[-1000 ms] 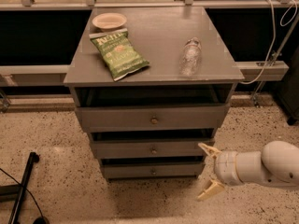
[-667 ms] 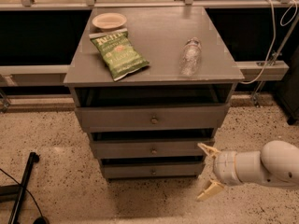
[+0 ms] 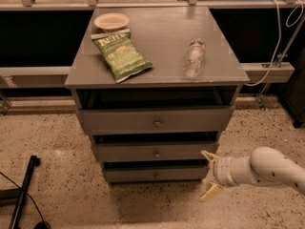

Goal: Open bottom drawer

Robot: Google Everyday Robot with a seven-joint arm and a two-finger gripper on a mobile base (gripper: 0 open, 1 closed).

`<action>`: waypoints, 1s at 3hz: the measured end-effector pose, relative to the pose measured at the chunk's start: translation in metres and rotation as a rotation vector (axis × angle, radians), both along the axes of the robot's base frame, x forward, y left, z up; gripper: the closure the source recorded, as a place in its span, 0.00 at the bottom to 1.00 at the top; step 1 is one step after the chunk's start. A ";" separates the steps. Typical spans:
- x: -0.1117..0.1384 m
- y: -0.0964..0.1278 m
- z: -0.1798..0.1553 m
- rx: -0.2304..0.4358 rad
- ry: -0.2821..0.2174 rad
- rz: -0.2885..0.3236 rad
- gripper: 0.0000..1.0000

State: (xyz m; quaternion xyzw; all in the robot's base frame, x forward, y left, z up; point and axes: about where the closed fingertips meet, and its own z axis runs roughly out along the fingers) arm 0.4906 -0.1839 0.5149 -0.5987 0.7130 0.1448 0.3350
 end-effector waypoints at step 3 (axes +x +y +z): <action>0.003 -0.005 -0.110 0.058 -0.009 0.022 0.00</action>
Offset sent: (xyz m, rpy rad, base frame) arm 0.0149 -0.0161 -0.0611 0.0173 -0.0296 -0.0064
